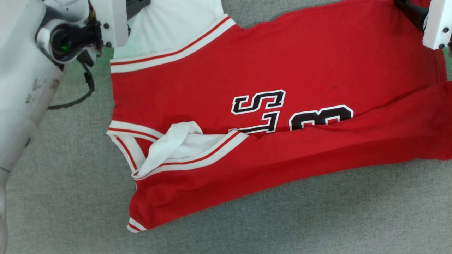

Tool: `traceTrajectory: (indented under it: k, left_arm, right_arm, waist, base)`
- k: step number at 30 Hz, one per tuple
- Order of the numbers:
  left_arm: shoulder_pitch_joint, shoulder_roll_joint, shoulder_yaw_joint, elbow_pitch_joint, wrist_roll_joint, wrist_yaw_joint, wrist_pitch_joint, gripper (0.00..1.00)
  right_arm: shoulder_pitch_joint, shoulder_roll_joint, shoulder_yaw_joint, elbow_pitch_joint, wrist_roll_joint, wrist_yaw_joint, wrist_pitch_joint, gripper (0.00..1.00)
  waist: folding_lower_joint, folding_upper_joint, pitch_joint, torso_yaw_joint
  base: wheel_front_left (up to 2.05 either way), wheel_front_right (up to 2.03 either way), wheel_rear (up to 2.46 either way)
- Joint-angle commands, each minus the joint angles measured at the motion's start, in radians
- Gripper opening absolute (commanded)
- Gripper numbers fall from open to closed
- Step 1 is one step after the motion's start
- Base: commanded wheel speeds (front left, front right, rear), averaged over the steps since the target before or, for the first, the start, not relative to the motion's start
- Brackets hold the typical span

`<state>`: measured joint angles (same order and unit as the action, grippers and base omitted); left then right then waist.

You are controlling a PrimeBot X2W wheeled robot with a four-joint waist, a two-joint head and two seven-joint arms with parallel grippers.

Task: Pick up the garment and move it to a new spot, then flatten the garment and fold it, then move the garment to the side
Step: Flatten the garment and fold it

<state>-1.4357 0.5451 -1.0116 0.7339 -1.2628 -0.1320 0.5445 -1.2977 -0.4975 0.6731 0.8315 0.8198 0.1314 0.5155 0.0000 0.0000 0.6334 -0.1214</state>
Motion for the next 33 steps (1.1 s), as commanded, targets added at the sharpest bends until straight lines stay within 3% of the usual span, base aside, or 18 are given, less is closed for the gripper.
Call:
traceTrajectory:
  k: [1, 9, 14, 23, 33]
  left_arm:
    - [0.052, 0.004, -0.033, 0.016, -0.002, 0.003, 0.002, 0.00]
    - [0.088, -0.008, -0.041, -0.048, -0.049, 0.002, -0.135, 0.00]
    - [0.162, 0.029, -0.051, -0.191, -0.094, 0.002, -0.252, 0.00]
    - [0.350, 0.202, -0.083, -0.543, -0.152, 0.002, -0.432, 0.00]
    - [0.601, 0.343, -0.142, -0.788, -0.159, 0.002, -0.645, 0.00]
  right_arm:
    - [0.042, 0.021, 0.032, 0.019, 0.012, -0.002, 0.009, 0.00]
    - [0.050, -0.030, 0.075, 0.000, 0.019, -0.002, -0.134, 0.00]
    - [0.124, -0.096, 0.120, -0.074, 0.041, -0.002, -0.229, 0.00]
    - [0.308, -0.241, 0.163, -0.246, 0.098, -0.002, -0.296, 0.00]
    - [0.578, -0.365, 0.080, -0.421, 0.145, -0.002, -0.338, 0.00]
  waist:
    - [0.0000, 0.0000, -0.007, 0.004]
    - [0.0000, 0.0000, -0.126, 0.039]
    - [0.0000, 0.0000, -0.230, 0.074]
    - [0.0000, 0.0000, -0.342, 0.112]
    - [0.0000, 0.0000, -0.393, 0.125]
  base:
    - [0.00, 0.00, 0.00]
    - [0.00, 0.00, 0.00]
    - [0.00, 0.00, 0.00]
    - [0.00, 0.00, 0.00]
    - [0.00, 0.00, 0.00]
